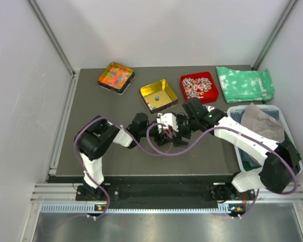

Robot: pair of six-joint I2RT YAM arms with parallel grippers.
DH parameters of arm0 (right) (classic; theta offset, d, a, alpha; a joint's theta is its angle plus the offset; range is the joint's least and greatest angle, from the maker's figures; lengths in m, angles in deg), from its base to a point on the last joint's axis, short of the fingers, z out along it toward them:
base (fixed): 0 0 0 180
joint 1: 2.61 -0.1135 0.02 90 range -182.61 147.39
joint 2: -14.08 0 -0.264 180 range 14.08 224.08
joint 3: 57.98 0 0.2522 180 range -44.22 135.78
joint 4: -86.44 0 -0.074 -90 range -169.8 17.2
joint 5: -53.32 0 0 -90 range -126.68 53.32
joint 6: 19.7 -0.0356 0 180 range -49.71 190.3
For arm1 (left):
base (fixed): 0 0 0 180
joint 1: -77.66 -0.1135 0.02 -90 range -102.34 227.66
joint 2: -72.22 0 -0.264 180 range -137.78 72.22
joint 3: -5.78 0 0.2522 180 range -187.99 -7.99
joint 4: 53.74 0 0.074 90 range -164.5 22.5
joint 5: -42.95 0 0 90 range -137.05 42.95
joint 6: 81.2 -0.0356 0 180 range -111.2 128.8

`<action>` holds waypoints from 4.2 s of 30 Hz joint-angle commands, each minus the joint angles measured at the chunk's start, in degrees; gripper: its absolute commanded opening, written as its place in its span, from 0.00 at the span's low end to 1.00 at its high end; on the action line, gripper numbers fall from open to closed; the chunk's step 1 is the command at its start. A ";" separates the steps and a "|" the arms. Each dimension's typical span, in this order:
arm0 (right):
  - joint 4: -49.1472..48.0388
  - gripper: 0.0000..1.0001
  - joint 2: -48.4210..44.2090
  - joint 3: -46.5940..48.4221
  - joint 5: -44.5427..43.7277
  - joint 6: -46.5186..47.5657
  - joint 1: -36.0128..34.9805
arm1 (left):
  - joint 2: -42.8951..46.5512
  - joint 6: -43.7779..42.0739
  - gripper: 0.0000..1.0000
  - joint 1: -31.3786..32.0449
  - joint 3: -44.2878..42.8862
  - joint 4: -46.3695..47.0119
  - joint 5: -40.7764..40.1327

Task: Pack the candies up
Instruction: Screw the bottle lid onto the packing bottle.

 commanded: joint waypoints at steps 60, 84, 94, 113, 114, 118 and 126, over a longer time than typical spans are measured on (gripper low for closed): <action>-11.37 0.63 3.79 2.16 -0.61 -8.80 4.51 | -2.76 -0.95 0.57 0.01 0.22 -8.92 -3.40; -2.76 0.68 0.89 0.32 -2.80 -5.98 -0.68 | -3.03 -1.04 0.57 0.01 -0.05 -9.36 -3.49; -6.45 0.74 0.36 -0.56 -8.51 -7.56 -0.68 | -3.03 -1.04 0.57 0.01 -0.05 -9.45 -3.41; -1.17 0.99 -5.26 0.94 -8.60 -10.11 9.86 | -3.12 -1.04 0.73 0.01 -0.14 -9.80 -3.49; -1.44 0.99 -5.87 -0.29 -8.86 -10.11 10.04 | -3.20 -1.04 0.75 0.01 -0.14 -9.89 -3.23; -2.40 0.99 -7.99 -1.62 -9.39 -11.08 11.00 | -2.85 -0.34 0.99 -0.08 0.04 -9.71 -3.49; -1.00 0.99 -8.08 -0.22 -10.89 -12.22 13.91 | 2.23 -0.86 0.99 -1.05 0.39 -14.97 -4.28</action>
